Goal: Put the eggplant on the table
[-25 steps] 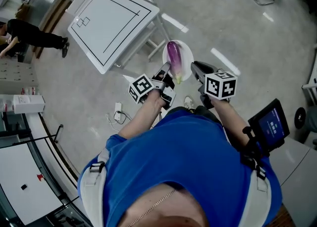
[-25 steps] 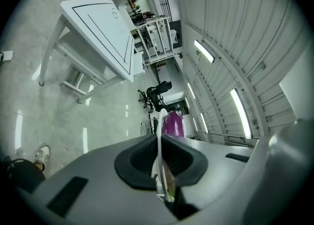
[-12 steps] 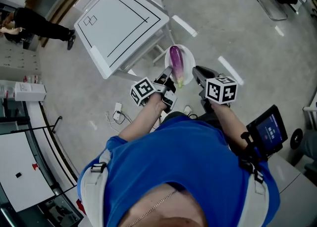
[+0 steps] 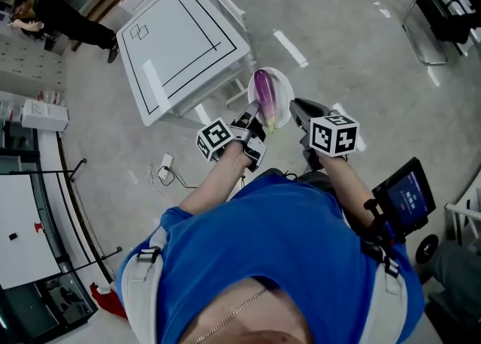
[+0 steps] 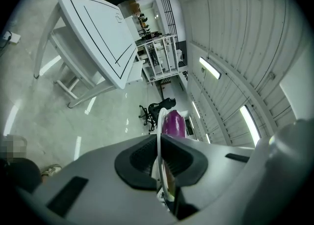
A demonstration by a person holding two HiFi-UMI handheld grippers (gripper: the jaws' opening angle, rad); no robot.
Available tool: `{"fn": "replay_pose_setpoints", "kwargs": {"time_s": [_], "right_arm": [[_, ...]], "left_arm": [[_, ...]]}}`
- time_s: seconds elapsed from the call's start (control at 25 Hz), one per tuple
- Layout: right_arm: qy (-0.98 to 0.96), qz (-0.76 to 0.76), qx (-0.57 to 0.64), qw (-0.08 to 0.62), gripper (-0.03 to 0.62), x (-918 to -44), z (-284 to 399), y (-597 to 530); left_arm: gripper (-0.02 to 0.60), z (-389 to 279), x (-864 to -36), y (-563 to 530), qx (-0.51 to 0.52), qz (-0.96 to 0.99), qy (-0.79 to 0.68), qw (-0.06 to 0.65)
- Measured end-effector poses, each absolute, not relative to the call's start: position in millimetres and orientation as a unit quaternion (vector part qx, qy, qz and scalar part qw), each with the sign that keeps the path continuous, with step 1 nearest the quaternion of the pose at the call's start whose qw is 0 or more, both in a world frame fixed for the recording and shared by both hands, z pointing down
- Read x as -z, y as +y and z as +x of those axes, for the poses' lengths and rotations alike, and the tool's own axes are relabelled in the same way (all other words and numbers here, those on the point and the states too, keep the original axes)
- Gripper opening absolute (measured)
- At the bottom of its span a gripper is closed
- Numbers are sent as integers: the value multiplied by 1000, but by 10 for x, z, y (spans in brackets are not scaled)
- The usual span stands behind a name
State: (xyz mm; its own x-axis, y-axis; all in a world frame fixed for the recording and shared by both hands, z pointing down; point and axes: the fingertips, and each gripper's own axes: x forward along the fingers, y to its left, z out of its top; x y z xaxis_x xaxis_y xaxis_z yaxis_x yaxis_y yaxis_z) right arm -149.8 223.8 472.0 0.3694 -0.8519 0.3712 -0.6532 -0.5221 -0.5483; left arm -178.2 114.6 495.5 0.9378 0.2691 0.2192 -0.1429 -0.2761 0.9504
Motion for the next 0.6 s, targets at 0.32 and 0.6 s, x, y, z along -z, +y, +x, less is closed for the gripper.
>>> {"fn": "replay_pose_setpoints", "kwargs": {"time_s": [0.32,0.6], "right_arm": [[498,-790,328,141,43,-4747,-628,2580],[517,-775,338,136,43,-4821,-201,2463]], "left_arm": [[28,-1022,-4968,1522,-147,780,3,608],[28,-659,-5021,1421,-138,780,-22,610]]}}
